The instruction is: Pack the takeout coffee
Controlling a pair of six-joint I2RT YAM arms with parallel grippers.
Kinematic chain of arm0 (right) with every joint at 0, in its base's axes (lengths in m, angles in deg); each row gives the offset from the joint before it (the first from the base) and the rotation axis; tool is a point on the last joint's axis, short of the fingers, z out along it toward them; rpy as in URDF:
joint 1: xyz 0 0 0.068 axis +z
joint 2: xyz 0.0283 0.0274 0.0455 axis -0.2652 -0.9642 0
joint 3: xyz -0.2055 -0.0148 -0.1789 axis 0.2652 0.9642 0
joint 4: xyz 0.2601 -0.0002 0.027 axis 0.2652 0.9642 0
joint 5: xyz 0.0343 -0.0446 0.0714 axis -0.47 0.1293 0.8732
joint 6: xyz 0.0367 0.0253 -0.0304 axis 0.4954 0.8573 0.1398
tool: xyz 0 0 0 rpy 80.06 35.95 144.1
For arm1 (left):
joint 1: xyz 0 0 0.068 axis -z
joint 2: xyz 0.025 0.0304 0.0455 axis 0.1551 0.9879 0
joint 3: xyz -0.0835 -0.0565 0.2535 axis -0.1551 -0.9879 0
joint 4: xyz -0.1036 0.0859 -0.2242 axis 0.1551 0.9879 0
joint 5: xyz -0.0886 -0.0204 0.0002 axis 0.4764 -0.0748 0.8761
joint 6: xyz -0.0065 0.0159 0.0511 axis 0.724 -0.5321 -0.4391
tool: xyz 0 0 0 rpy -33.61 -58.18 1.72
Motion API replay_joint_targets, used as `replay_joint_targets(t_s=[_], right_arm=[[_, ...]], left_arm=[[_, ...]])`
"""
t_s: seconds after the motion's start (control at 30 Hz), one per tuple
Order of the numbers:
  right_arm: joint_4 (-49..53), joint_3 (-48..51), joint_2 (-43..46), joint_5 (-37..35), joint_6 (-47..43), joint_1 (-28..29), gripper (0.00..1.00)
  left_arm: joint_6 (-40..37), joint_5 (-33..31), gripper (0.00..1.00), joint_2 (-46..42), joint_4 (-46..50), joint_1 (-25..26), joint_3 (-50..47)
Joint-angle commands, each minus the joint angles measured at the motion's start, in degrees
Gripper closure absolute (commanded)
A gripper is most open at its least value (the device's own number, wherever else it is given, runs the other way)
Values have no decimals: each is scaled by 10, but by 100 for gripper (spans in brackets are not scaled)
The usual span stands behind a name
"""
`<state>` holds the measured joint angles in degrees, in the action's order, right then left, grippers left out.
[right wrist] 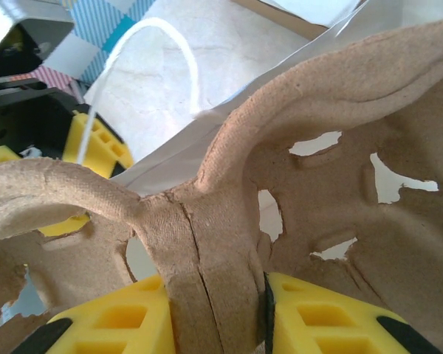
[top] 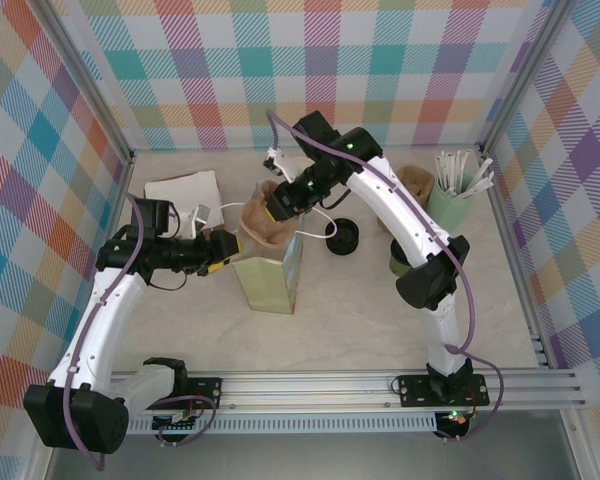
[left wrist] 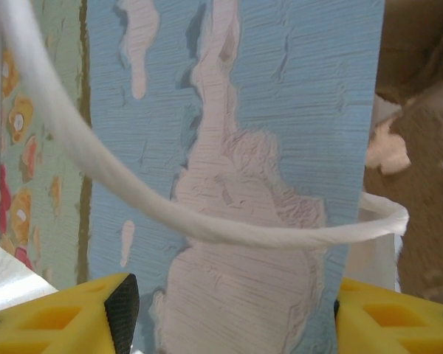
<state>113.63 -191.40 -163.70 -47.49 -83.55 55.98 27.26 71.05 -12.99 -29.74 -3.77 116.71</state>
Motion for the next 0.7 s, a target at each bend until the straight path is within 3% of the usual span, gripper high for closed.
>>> replay_joint_targets(t_s=[0.0,0.67], right_arm=[[19,-18,-9,-39,-10,3,68],[43,-18,-25,-148,2,13,68]], left_arm=[[-26,18,39,5,36,-1,-4],[-67,77,40,9,57,8,10]])
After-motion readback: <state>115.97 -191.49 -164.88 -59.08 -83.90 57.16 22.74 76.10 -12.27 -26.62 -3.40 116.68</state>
